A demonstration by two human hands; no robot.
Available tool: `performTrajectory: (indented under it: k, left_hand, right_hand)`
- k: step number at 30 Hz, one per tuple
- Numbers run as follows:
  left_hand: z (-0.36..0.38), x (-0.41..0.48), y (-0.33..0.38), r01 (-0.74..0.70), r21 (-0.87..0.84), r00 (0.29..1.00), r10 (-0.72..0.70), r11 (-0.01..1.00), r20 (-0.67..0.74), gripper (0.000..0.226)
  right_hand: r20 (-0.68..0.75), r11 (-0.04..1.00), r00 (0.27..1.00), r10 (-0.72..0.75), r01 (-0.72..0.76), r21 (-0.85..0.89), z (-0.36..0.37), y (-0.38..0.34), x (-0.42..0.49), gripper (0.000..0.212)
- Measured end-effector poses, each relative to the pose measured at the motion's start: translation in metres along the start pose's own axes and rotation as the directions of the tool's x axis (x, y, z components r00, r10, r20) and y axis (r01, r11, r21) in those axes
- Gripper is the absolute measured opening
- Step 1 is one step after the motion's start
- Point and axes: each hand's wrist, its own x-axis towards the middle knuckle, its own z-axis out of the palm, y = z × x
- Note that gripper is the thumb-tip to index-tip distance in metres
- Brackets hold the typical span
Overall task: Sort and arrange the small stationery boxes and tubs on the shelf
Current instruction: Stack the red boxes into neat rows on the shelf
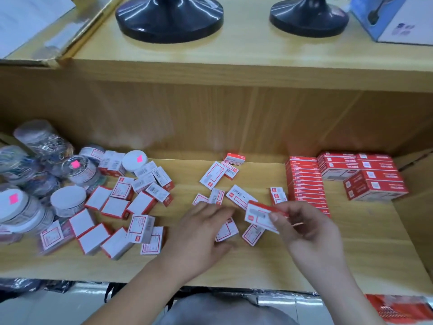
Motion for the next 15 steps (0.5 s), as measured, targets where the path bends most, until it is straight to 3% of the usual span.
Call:
performTrajectory:
  k: [3,7,13,15]
  left_hand:
    - [0.013,0.002,0.005,-0.018,0.103,0.999,0.015,0.994,0.035,0.050]
    - [0.000,-0.016,-0.003,0.065,0.176,0.991,-0.043,0.982,-0.124,0.035]
    - [-0.014,-0.034,-0.041,0.257,0.402,0.955,-0.165,0.879,-0.248,0.026]
    - [-0.016,-0.031,-0.038,0.262,0.386,0.951,-0.169,0.884,-0.258,0.035]
  right_hand:
    - [-0.018,1.000,1.000,0.004,-0.004,0.013,0.007,0.003,0.003,0.018]
    - [0.004,1.000,1.000,-0.010,0.009,0.014,0.021,-0.001,0.005,0.017]
    - [0.059,1.000,0.998,0.007,-0.008,0.026,0.043,-0.012,0.003,0.014]
    - [0.090,0.998,0.996,0.024,-0.030,0.063,0.045,-0.017,-0.001,0.012]
